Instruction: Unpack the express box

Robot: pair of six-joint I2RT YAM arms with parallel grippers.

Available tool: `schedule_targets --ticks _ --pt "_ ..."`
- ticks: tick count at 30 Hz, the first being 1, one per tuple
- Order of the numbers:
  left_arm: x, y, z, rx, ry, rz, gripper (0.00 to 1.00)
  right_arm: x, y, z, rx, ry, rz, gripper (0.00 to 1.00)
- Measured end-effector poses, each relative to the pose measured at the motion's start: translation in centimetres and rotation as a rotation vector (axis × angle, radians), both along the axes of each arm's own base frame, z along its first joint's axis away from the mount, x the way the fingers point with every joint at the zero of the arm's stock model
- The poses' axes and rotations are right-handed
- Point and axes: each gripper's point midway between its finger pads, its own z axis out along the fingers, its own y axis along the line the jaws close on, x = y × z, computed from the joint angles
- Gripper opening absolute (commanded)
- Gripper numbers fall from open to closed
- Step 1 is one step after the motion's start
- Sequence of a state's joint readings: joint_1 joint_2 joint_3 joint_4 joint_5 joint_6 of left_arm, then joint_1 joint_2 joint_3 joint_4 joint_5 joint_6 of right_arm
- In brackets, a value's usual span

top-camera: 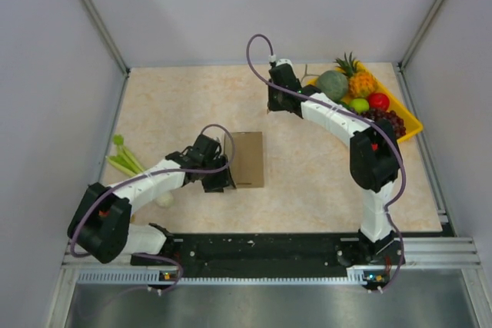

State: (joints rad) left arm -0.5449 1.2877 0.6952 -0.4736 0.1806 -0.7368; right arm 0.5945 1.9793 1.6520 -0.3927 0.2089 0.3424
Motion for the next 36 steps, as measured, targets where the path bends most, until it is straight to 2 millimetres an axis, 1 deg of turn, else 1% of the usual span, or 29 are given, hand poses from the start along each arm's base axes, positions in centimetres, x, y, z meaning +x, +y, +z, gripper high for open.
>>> schedule_targets --ticks 2,3,5,6,9,16,19,21,23,30,34,36 --pt "-0.1 -0.5 -1.0 0.005 0.025 -0.020 0.49 0.6 -0.3 0.0 0.021 0.007 -0.006 0.00" --pt "-0.2 -0.7 -1.7 0.017 0.051 -0.031 0.46 0.8 -0.5 0.1 0.026 0.008 -0.010 0.00" --pt "-0.5 -1.0 -3.1 0.048 0.101 -0.043 0.45 1.1 -0.6 0.4 0.040 0.003 -0.015 0.00" --pt "-0.5 -1.3 -3.1 0.048 0.121 -0.046 0.45 1.2 -0.5 0.6 0.047 0.002 -0.015 0.00" --pt "0.1 -2.2 -3.1 0.059 0.104 -0.050 0.45 1.1 0.1 0.9 0.079 0.010 -0.005 0.00" --pt "0.0 -2.5 -3.1 0.060 0.096 -0.041 0.44 0.2 1.4 0.8 0.141 0.054 0.043 0.00" --pt "0.2 -2.6 -3.1 0.058 0.091 -0.040 0.44 -0.4 1.7 0.1 0.149 0.080 0.066 0.00" --pt "0.4 -2.7 -3.0 0.055 0.084 -0.036 0.43 -1.1 1.7 -0.7 0.146 0.111 0.082 0.00" --pt "0.7 -2.9 -3.0 0.047 0.076 -0.025 0.43 -1.6 1.7 -1.1 0.139 0.131 0.092 0.00" --pt "1.5 -2.9 -3.0 0.047 0.068 0.048 0.45 -2.2 1.8 -1.5 0.134 0.154 0.118 0.00" --pt "1.9 -2.7 -2.9 0.059 0.060 0.077 0.45 -2.6 1.5 -2.4 0.115 0.170 0.121 0.00" --pt "2.0 -2.5 -2.9 0.072 0.058 0.088 0.45 -2.6 1.4 -2.5 0.113 0.166 0.118 0.00"
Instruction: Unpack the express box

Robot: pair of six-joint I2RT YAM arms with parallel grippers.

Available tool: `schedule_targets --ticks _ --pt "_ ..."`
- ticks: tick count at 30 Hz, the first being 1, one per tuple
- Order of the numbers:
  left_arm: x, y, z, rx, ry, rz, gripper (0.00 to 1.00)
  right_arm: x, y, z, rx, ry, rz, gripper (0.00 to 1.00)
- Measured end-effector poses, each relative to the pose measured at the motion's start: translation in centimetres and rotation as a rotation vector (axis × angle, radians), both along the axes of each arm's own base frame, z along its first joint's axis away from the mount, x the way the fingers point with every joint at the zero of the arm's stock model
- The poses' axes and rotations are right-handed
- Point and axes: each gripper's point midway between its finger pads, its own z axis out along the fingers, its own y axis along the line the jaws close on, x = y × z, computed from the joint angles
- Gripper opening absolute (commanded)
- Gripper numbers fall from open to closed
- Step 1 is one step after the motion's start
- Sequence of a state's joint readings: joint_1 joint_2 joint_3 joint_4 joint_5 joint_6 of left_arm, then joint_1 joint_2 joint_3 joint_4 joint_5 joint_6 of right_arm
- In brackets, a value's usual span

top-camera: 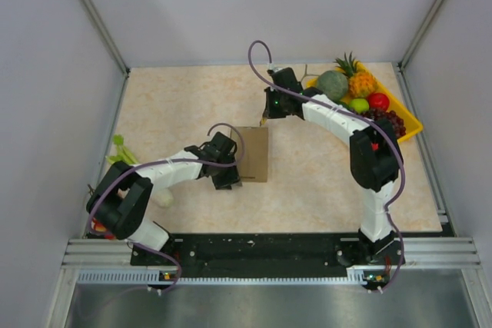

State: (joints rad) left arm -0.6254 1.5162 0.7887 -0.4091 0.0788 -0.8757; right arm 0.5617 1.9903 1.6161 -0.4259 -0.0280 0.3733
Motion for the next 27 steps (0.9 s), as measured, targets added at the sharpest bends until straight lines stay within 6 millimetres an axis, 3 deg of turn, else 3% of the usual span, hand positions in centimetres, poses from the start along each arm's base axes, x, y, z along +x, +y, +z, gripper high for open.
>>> schedule_targets --ticks 13,21,27 --pt "1.8 1.4 0.0 0.076 0.013 0.070 0.46 -0.4 -1.4 0.2 -0.031 -0.040 -0.026 0.00" --pt "4.9 3.5 0.1 0.099 0.026 0.149 0.46 -2.4 -4.2 0.4 -0.089 -0.036 -0.074 0.00" --pt "7.9 4.7 0.1 0.095 0.009 0.198 0.46 -5.7 -6.5 0.2 -0.121 0.012 -0.081 0.00"
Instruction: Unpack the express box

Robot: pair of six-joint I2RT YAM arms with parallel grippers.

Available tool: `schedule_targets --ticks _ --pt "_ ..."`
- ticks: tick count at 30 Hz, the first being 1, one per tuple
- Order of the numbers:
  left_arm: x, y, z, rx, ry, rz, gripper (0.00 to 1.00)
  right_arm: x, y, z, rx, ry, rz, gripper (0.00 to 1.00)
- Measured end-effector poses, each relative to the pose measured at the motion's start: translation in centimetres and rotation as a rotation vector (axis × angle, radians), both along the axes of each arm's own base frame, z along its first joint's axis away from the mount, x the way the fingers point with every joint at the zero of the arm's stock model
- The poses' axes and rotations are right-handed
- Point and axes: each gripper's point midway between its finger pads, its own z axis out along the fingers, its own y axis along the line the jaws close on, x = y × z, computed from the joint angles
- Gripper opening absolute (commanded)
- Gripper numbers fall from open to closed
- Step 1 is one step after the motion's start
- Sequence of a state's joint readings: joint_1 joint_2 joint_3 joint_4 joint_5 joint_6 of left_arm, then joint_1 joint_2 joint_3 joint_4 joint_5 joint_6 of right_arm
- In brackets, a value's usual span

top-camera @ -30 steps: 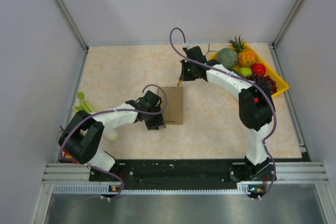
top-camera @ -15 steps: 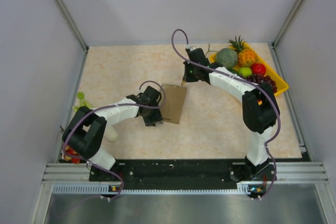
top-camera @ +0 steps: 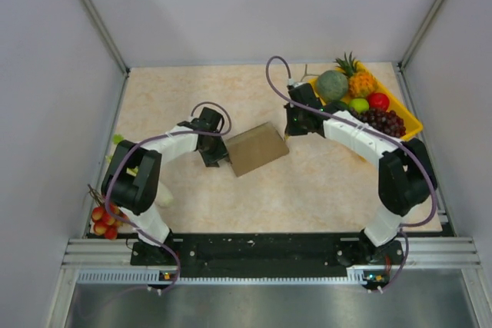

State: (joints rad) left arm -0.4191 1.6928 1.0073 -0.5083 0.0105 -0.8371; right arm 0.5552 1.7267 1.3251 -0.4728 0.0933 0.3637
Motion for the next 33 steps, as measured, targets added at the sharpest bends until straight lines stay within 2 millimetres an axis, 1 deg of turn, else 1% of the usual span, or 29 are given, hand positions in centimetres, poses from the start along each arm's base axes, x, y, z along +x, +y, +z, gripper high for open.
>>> schedule_targets --ticks 3,7,8,9,10,11,12,14,15,16,17,19,21,23,26,28,30,32,33 --pt "1.7 -0.2 0.0 -0.015 -0.008 0.001 0.46 -2.2 -1.1 -0.1 -0.003 0.031 -0.004 0.00" --pt "4.2 -0.5 0.5 -0.072 -0.025 0.013 0.48 -5.3 -2.4 -0.1 0.014 0.082 -0.036 0.00" --pt "4.7 -0.5 0.8 -0.088 -0.033 0.017 0.50 -5.7 -2.5 0.0 0.019 0.088 -0.043 0.00" --pt "5.0 -0.6 1.1 -0.102 -0.040 0.018 0.56 -5.9 -2.4 0.4 0.032 0.087 -0.052 0.00" --pt "5.4 -0.6 1.5 -0.115 -0.048 0.018 0.57 -5.9 -2.2 0.8 0.041 0.077 -0.058 0.00" --pt "5.6 -0.6 1.8 -0.123 -0.056 0.018 0.59 -5.8 -2.2 1.3 0.046 0.065 -0.068 0.00" --pt "5.7 -0.6 2.0 -0.129 -0.060 0.019 0.64 -5.4 -2.2 1.7 0.049 0.050 -0.085 0.00" --pt "5.7 -0.5 2.7 -0.143 -0.071 0.017 0.69 -4.5 -2.1 3.0 0.058 0.019 -0.107 0.00" --pt "5.5 -0.5 3.2 -0.152 -0.082 0.015 0.71 -3.8 -1.9 4.0 0.065 -0.005 -0.117 0.00" --pt "5.2 -0.6 3.7 -0.166 -0.095 0.013 0.73 -2.8 -1.7 5.0 0.075 -0.031 -0.124 0.00" --pt "4.7 -0.6 4.3 -0.183 -0.109 0.008 0.74 -1.6 -1.2 6.1 0.087 -0.059 -0.128 0.00" --pt "3.3 -0.9 5.5 -0.230 -0.129 0.002 0.75 0.3 -0.2 7.6 0.105 -0.101 -0.124 0.00" --pt "2.0 -1.4 6.1 -0.292 -0.145 -0.006 0.75 2.4 1.0 8.1 0.111 -0.124 -0.108 0.00" --pt "0.6 -2.3 5.8 -0.342 -0.130 -0.013 0.75 3.9 2.0 7.5 0.104 -0.125 -0.091 0.00" --pt "-1.4 -3.9 4.5 -0.379 -0.064 -0.034 0.75 5.4 2.9 4.6 0.073 -0.087 -0.065 0.00" --pt "-2.4 -5.5 3.9 -0.397 -0.024 -0.058 0.75 5.4 3.0 2.4 0.047 -0.044 -0.052 0.00" --pt "-2.9 -6.6 3.3 -0.404 0.000 -0.072 0.75 5.3 3.0 0.7 0.027 -0.005 -0.037 0.00" --pt "-3.5 -7.6 2.6 -0.409 0.029 -0.077 0.75 5.1 3.2 -0.7 0.016 0.029 -0.011 0.00" --pt "-3.6 -7.9 2.2 -0.410 0.041 -0.073 0.75 5.0 3.2 -1.1 0.013 0.037 -0.002 0.00"
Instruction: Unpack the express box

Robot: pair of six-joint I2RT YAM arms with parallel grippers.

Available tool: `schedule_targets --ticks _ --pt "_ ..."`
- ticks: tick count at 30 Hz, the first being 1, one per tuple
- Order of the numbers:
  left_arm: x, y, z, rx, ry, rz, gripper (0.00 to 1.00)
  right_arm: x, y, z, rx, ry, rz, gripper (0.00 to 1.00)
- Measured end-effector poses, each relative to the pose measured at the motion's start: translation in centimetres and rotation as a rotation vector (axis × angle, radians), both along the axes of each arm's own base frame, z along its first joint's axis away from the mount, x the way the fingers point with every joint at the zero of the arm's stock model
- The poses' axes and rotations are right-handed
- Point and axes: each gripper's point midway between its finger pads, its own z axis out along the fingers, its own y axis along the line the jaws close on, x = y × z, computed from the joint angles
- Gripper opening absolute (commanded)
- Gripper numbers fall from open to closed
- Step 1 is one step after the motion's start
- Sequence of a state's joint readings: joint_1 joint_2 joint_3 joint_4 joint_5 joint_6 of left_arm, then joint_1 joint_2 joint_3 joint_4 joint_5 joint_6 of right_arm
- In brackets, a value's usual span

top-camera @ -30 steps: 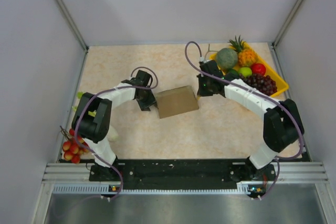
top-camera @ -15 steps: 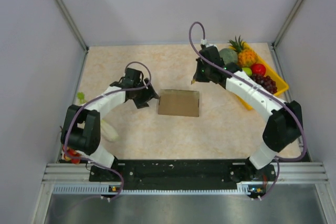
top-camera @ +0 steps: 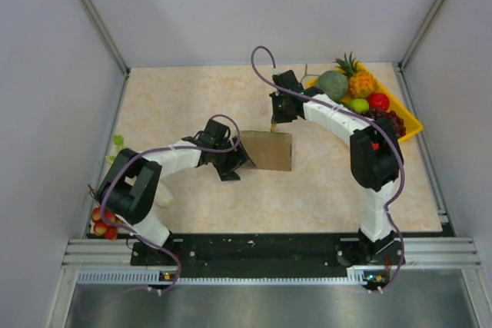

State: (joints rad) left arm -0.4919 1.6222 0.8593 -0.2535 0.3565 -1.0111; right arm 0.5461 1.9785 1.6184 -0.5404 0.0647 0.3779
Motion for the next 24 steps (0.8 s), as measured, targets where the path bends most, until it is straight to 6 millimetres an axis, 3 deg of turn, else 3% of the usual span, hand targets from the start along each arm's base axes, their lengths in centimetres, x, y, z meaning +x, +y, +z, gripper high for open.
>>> schedule_targets --ticks 6,13,18,24 --pt "1.5 -0.3 -0.8 0.014 0.013 0.041 0.67 -0.9 0.3 -0.8 0.011 0.031 0.049 0.00" --pt "5.0 0.0 -0.3 0.042 -0.049 0.059 0.66 -4.7 -1.4 -1.9 0.008 0.096 0.068 0.00" --pt "7.2 0.0 -0.8 0.040 -0.075 0.034 0.65 -7.8 -3.0 -1.4 0.018 0.127 0.053 0.00" --pt "7.5 -0.3 -0.7 0.014 -0.106 -0.006 0.65 -9.5 -3.8 -0.5 0.041 0.130 0.030 0.00"
